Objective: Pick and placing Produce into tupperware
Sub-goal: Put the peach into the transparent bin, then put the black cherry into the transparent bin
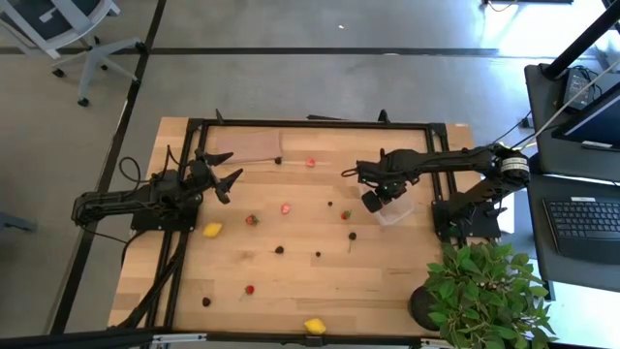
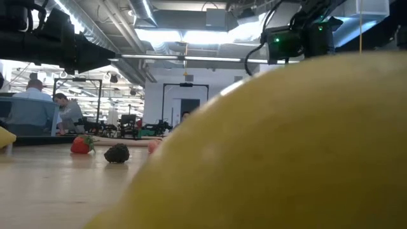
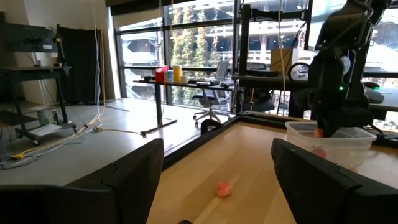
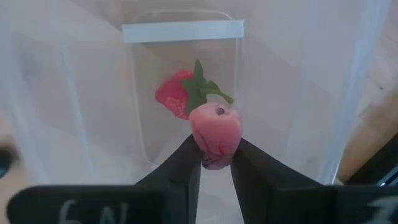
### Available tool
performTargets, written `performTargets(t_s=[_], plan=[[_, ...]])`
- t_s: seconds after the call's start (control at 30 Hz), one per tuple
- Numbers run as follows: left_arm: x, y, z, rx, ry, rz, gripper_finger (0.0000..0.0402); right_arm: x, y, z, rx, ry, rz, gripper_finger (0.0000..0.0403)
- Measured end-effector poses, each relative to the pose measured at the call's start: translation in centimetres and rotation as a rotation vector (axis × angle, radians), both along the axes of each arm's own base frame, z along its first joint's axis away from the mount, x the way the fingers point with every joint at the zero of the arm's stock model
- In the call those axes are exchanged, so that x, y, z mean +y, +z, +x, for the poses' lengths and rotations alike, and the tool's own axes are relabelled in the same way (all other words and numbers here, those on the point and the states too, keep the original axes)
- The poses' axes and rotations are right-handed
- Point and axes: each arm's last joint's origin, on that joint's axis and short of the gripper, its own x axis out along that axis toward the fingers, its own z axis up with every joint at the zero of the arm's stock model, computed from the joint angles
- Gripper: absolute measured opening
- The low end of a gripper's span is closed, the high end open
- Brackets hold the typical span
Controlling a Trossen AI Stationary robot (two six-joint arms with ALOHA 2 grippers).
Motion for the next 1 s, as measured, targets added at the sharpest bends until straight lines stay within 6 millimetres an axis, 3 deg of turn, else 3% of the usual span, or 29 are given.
performTargets(t_s=[0.2, 0.47, 0.7, 0.87, 1.0], plan=[[0.0, 0.0, 0.0, -0.002, -0.001, -0.003, 0.0291, -0.1, 0.5, 0.6, -0.048, 0.005, -0.010, 0.0105], [0.0, 0.0, 0.0, -0.002, -0.001, -0.003, 0.0291, -0.2, 1.5, 1.1, -0.075, 0.005, -0.008, 0.0198], [0.0, 0.0, 0.0, -0.002, -0.001, -0.003, 0.0291, 0.0, 5.3, 3.0, -0.190, 0.059, -0.031, 0.0238], [0.0, 0.0, 0.0, -0.002, -0.001, -0.003, 0.0291, 2.2, 8.3, 4.8, -0.330, 0.226, -0.056, 0.0240], [0.0, 0.0, 0.0, -0.002, -0.001, -0.003, 0.0291, 5.3, 8.6, 5.6, -0.394, 0.565, -0.084, 0.0240]])
